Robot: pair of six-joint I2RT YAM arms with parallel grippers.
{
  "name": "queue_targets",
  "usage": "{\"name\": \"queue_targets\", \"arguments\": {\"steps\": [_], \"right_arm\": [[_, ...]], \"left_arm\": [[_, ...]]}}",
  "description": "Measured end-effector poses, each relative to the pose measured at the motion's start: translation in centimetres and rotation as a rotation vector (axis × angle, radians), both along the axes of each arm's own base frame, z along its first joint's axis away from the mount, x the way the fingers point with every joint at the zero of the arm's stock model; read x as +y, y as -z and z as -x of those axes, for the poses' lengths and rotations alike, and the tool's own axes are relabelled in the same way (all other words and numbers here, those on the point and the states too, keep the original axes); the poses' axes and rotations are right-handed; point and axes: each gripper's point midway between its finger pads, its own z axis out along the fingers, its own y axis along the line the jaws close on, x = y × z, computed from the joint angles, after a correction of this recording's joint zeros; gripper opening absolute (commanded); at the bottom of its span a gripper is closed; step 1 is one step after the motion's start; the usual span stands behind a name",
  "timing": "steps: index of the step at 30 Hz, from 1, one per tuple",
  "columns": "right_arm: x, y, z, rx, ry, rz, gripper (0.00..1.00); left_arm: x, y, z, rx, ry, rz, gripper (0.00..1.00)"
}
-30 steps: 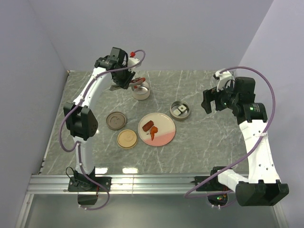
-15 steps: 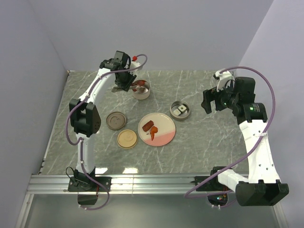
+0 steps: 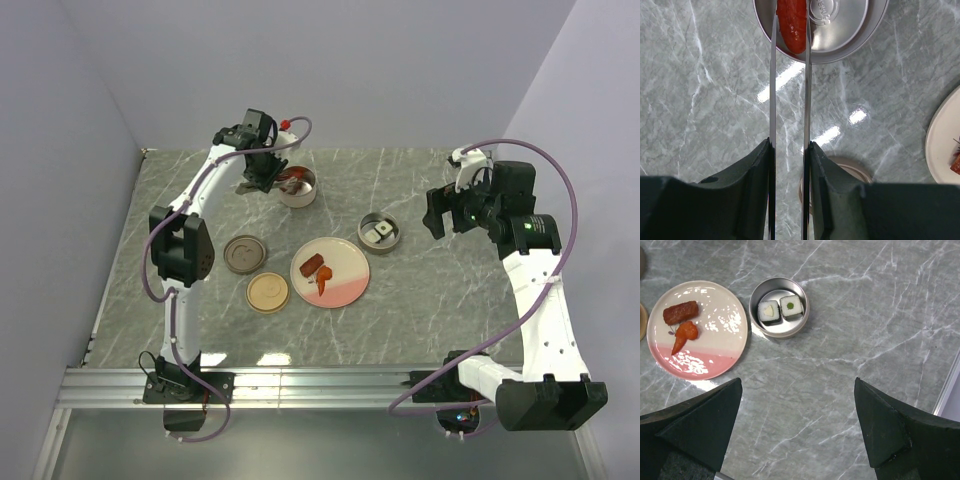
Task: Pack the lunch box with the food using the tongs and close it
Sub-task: Place the food into the lunch box
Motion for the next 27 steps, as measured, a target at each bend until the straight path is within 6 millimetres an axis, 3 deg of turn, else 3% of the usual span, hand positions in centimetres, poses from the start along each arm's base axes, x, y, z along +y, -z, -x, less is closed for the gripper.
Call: {"name": "queue_targets", "arguments": {"steps": [7,27], "right_arm": [[0.00,0.01,0.01,0.000,0.000,0.000,1.00],[0.00,0.01,0.01,0.001,0.000,0.000,1.00]], "left_arm": [[-0.14,0.23,0.03,0.003,0.008,-0.005,0.45],[-0.30,-0.57,0.43,0.001,0.008,0.009,0.50]]}}
